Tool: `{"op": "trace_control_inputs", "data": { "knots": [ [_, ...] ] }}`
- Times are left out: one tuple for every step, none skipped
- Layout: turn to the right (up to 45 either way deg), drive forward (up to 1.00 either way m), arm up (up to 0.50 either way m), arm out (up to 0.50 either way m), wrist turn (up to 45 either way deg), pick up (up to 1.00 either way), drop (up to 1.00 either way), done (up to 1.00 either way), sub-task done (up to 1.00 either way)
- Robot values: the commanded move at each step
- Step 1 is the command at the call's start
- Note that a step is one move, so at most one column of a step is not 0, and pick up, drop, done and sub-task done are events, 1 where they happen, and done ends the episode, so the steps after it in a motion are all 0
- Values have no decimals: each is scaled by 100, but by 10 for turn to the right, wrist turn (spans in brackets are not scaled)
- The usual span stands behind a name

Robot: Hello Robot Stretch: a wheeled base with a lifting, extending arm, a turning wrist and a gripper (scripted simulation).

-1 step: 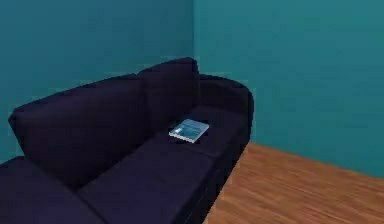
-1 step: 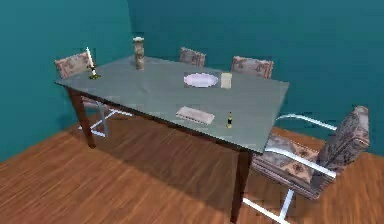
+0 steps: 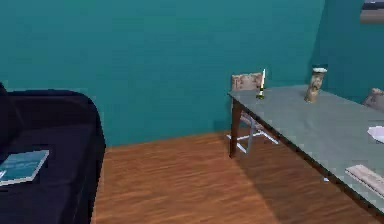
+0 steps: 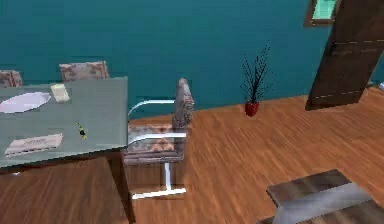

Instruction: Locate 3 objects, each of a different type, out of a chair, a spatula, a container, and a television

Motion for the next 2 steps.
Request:
{"op": "trace_control_inputs", "data": {
  "knots": [
    [450, 0, 0, 0, 0, 0, 0, 0, 0],
    [270, 0, 0, 0, 0, 0, 0, 0, 0]
  ]
}}
